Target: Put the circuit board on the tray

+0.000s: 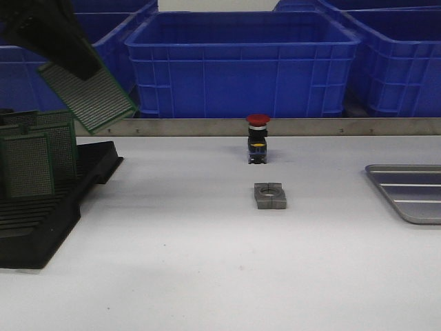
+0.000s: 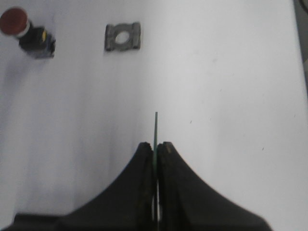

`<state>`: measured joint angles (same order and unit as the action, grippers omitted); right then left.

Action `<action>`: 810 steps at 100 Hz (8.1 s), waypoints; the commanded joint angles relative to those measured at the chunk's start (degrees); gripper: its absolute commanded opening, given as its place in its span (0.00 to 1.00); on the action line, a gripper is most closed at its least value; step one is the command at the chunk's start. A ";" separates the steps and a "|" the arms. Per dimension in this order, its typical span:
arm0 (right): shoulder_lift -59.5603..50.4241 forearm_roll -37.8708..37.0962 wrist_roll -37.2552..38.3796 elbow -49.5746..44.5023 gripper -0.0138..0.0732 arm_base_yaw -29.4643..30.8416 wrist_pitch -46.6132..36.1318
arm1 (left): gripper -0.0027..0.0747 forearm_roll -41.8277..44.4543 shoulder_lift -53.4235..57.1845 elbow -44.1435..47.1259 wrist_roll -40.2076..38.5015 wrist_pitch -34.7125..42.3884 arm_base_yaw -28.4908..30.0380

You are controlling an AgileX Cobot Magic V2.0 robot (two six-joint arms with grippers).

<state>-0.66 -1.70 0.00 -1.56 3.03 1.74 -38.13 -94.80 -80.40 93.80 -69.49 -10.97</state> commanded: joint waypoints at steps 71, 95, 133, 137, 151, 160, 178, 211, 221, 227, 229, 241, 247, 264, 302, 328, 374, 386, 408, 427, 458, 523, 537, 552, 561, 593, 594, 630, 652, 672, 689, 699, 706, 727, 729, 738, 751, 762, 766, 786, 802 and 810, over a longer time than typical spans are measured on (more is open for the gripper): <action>4.56 2.72 0.41 12.87 0.03 -0.04 13.49 | 0.01 -10.02 0.98 -1.62 -0.17 5.80 -20.46; 19.41 3.87 0.41 24.75 0.03 -0.10 29.66 | 0.01 -10.02 0.98 -1.62 -0.17 5.80 -20.46; 33.88 27.58 -21.76 31.48 0.67 -11.29 25.53 | 0.01 -10.02 0.98 -1.62 -0.17 5.80 -20.46; 34.75 29.38 -25.53 31.91 0.68 -13.76 25.11 | 0.01 -10.02 0.98 -1.62 -0.17 5.80 -20.46; 39.96 36.12 -35.32 33.81 0.68 -20.25 24.67 | 0.01 -10.08 0.98 -1.62 -0.17 5.80 -20.46; 44.45 39.67 -42.52 35.09 0.68 -24.21 24.69 | 0.01 -10.08 0.98 -1.62 -0.17 5.86 -20.46; 53.70 43.96 -56.50 38.21 0.68 -30.53 22.36 | 0.01 -10.08 0.98 -1.62 -0.17 5.86 -20.46; 67.95 46.25 -61.68 45.05 0.68 -34.97 17.83 | 0.01 -10.16 0.98 -1.62 -0.17 5.86 -20.46; 71.05 47.09 -61.68 47.14 0.68 -35.63 16.92 | 0.01 -10.16 0.98 -1.62 -0.17 5.86 -20.46; 72.40 47.45 -61.68 48.19 0.67 -35.85 16.73 | 0.01 -10.16 0.98 -1.62 -0.17 5.86 -20.46; 72.86 47.67 -61.68 48.52 0.65 -35.94 16.71 | 0.01 -10.16 0.98 -1.62 -0.17 5.86 -20.46; 74.43 49.91 -61.68 49.31 0.43 -36.00 15.97 | 0.01 -10.16 0.98 -1.62 -0.17 6.08 -20.46; 74.55 50.72 -61.68 49.31 0.28 -36.00 15.92 | 0.01 -10.16 0.98 -1.62 -0.17 6.08 -20.46; 74.55 52.04 -61.62 49.31 0.03 -36.00 15.90 | 0.03 -10.41 0.98 -1.62 -0.17 6.08 -20.46; 74.42 54.42 -60.90 49.20 0.03 -34.19 18.90 | 0.62 -10.75 1.35 -1.62 -0.17 8.88 -18.38; 74.47 56.64 -60.90 49.14 0.03 -19.18 24.83 | 0.62 -10.75 1.43 -1.62 -0.28 8.66 -13.60; 89.12 62.15 -58.16 49.70 0.03 6.92 20.77 | 0.60 -10.75 1.43 -1.62 -0.28 8.66 -12.75; 93.80 62.09 -58.21 51.33 0.09 8.55 22.32 | 0.60 -10.75 1.43 -1.62 -0.28 8.66 -12.75; 97.58 62.02 -58.25 54.65 0.63 8.61 22.78 | 0.60 -10.75 1.43 -1.62 -0.28 8.66 -12.75; 95.43 61.74 -58.40 54.82 0.75 8.61 20.87 | 0.60 -5.89 1.94 -1.62 -0.28 9.05 -10.46; 90.46 61.65 -58.80 54.89 0.72 8.61 21.22 | 0.60 10.25 2.56 -1.62 -0.39 8.35 -0.31; 90.04 61.65 -58.80 54.89 0.72 8.61 21.88 | 0.60 13.90 -3.77 -1.50 -0.39 7.20 8.28; 90.04 61.65 -58.80 54.89 0.72 8.61 21.93 | 0.60 15.39 -5.39 -1.50 -0.51 7.88 8.28; 90.04 61.65 -58.80 54.89 0.72 8.61 21.98 | 0.60 15.49 -7.25 -1.50 -0.51 8.86 8.28; 90.04 61.65 -58.80 54.89 0.72 8.61 21.98 | 0.60 15.49 -8.60 -1.50 -0.59 8.86 8.28; 90.04 61.65 -58.80 54.89 0.72 8.61 22.03 | 0.42 15.49 -9.94 -1.50 -0.72 8.86 8.28; 90.04 61.65 -58.80 54.89 0.72 8.61 22.03 | 0.40 15.49 -9.94 -1.50 -0.72 8.86 8.28; 90.04 61.65 -58.91 54.89 0.72 8.61 21.98 | 0.01 16.27 -9.94 -3.14 -0.72 5.46 8.28; 87.68 61.65 -59.23 55.01 0.72 8.35 22.99 | 0.01 16.12 -9.61 -10.05 -2.40 -3.82 7.58; 82.07 61.65 -61.45 55.06 0.72 6.05 26.94 | 0.01 15.90 -7.90 -13.49 -3.35 -3.70 4.67; 77.80 61.65 -68.69 55.06 0.72 -1.86 28.97 | 0.01 9.92 -6.83 -13.49 -3.35 -3.70 0.63; 76.78 61.70 -75.26 55.06 0.72 -7.76 30.29 | 0.01 3.68 -6.80 -13.49 -3.35 -3.70 -1.96; 76.64 61.70 -78.23 55.06 0.72 -11.89 30.94 | 0.01 0.07 -6.80 -13.49 -3.35 -3.70 -3.76; 76.72 62.20 -82.66 55.07 0.72 -21.25 29.72 | 0.01 -6.79 -6.80 -13.49 -3.12 -3.70 -9.35; 76.79 62.20 -82.66 55.07 0.72 -21.84 29.49 | 0.01 -7.31 -6.80 -13.49 -3.12 -3.70 -9.89; 77.14 62.24 -82.66 55.07 0.72 -23.66 28.49 | 0.01 -8.86 -6.80 -13.49 -3.12 -3.70 -12.02; 78.11 63.07 -82.66 55.07 0.72 -24.75 28.37 | 0.01 -10.17 -6.80 -13.49 -3.12 -3.70 -14.69; 79.10 64.89 -82.92 55.12 0.72 -24.75 28.18 | 0.01 -10.79 -6.80 -13.49 -3.12 -3.70 -16.30; 79.33 65.49 -82.98 55.12 0.72 -24.75 28.12 | 0.01 -10.79 -6.80 -13.49 -3.12 -3.70 -16.67; 80.22 66.82 -82.98 55.12 0.51 -24.75 28.16 | 0.01 -10.79 -6.80 -13.49 -3.12 -3.70 -17.22; 80.22 66.82 -82.98 55.12 0.02 -24.75 28.79 | 0.01 -10.79 -6.80 -13.49 -3.12 -3.70 -17.22; 80.22 67.09 -82.98 55.12 0.03 -24.75 28.79 | 0.01 -10.79 -6.80 -13.49 -3.12 -3.70 -17.22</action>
<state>81.16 62.01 -83.67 51.73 -21.82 31.97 -44.89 -104.87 -92.22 91.09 -69.59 -27.76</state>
